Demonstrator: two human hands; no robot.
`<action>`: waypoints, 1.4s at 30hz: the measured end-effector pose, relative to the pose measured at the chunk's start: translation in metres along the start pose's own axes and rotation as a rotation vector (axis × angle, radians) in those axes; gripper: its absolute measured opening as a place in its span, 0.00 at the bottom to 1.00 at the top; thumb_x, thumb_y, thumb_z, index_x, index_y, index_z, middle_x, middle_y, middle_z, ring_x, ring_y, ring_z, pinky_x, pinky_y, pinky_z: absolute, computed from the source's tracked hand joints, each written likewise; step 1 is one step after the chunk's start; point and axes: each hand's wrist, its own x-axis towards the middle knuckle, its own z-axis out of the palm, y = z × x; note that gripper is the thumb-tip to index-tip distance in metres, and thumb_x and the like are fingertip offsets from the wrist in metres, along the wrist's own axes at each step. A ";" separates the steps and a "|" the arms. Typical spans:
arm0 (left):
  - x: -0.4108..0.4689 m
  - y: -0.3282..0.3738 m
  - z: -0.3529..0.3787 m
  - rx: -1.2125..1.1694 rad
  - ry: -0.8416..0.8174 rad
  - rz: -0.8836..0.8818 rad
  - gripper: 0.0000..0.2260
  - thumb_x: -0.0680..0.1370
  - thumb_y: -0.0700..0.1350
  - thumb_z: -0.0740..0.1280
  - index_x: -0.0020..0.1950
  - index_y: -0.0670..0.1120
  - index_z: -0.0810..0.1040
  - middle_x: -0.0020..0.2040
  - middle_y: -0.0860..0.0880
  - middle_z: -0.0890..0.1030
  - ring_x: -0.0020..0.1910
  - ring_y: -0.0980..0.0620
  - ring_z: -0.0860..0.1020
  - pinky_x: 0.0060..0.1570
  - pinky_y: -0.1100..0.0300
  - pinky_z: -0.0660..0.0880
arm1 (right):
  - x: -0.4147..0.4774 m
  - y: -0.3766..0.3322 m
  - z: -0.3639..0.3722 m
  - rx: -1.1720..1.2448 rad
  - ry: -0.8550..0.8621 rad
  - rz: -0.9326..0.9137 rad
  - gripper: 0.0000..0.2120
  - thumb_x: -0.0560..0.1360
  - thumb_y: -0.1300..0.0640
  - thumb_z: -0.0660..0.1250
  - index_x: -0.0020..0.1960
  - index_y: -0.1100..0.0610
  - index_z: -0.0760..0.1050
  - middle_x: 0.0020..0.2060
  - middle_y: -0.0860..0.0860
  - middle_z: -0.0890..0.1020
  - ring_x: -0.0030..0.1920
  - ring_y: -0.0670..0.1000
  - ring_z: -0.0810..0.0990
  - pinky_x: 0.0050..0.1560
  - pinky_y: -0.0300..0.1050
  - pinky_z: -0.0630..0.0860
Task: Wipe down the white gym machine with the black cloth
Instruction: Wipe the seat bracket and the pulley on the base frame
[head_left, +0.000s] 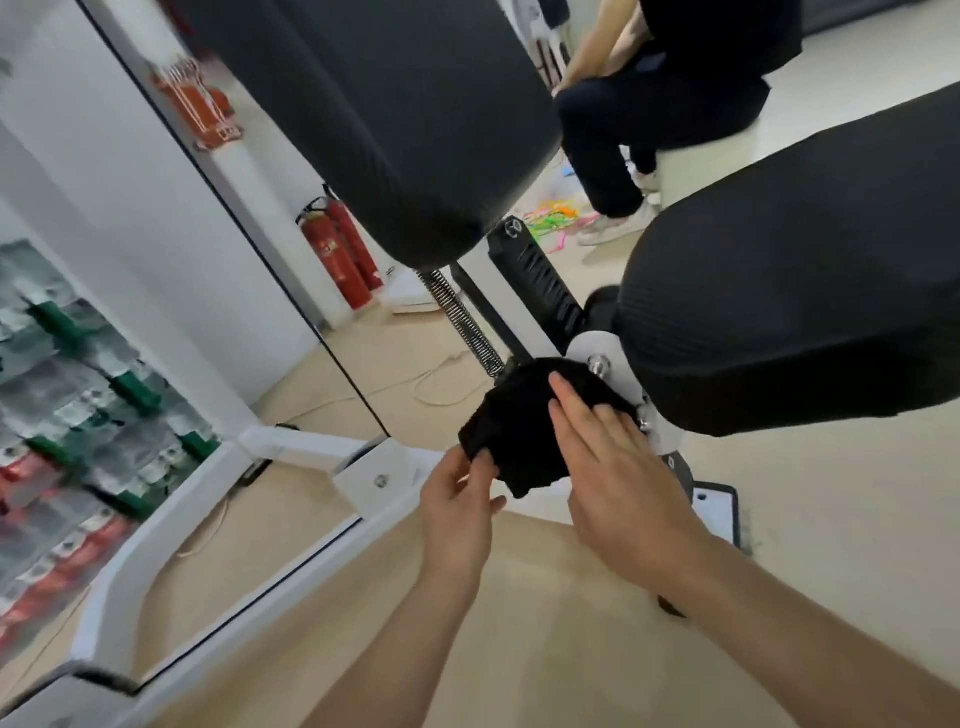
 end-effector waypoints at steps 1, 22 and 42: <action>0.010 0.000 0.004 -0.013 -0.018 0.039 0.08 0.81 0.43 0.64 0.54 0.53 0.81 0.49 0.52 0.84 0.50 0.56 0.82 0.43 0.60 0.80 | 0.006 0.006 0.002 -0.033 0.008 -0.004 0.42 0.61 0.64 0.74 0.74 0.65 0.65 0.78 0.57 0.59 0.62 0.55 0.68 0.68 0.55 0.69; 0.069 0.027 0.075 0.518 -0.151 1.186 0.12 0.79 0.46 0.62 0.53 0.43 0.83 0.48 0.49 0.77 0.50 0.55 0.71 0.45 0.66 0.68 | -0.001 -0.010 0.045 0.391 0.493 0.399 0.34 0.69 0.70 0.61 0.75 0.55 0.66 0.72 0.41 0.66 0.73 0.36 0.60 0.72 0.37 0.64; 0.029 -0.009 0.096 0.265 -0.338 0.857 0.09 0.80 0.49 0.58 0.50 0.49 0.76 0.47 0.54 0.71 0.43 0.55 0.73 0.39 0.61 0.73 | -0.011 0.019 0.039 0.080 0.486 0.351 0.29 0.80 0.54 0.57 0.79 0.57 0.53 0.76 0.55 0.59 0.72 0.58 0.64 0.71 0.54 0.64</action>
